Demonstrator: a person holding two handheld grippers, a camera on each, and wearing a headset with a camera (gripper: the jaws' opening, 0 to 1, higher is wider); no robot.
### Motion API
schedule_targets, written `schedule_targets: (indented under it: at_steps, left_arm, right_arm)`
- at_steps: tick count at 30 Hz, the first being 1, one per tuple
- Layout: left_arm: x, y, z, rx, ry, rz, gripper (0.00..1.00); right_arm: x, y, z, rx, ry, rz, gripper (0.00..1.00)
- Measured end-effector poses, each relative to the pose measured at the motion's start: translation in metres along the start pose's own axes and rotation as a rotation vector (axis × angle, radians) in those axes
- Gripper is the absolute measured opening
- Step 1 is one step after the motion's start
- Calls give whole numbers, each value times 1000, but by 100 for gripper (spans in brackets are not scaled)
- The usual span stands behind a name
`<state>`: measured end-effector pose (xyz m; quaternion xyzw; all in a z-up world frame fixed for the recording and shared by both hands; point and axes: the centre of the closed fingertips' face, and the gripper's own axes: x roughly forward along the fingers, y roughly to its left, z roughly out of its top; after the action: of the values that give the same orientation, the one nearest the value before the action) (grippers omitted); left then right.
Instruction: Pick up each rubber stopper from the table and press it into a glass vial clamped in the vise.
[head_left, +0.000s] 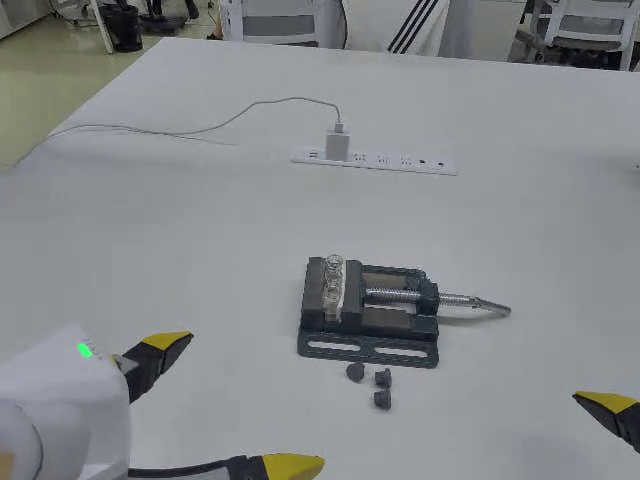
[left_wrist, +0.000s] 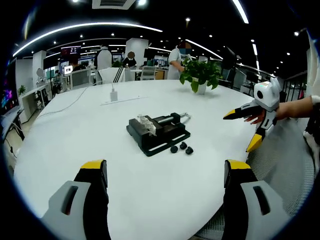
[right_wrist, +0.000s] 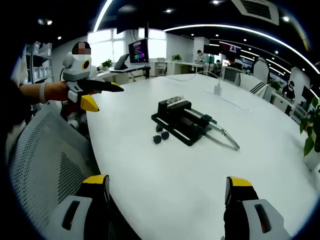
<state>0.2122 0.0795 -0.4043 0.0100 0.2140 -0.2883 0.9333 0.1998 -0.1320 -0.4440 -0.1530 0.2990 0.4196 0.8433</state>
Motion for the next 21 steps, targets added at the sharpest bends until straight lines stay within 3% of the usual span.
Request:
schedule_targets:
  at_steps: [14,21]
  left_arm:
    - [-1,0,-1,6,0,-4,97]
    - [-2,4,0,11,-7,0,97]
  right_arm:
    - [2,-4,0,-5,1,-8,95]
    - [8,-11,11,-47,-1,4,93]
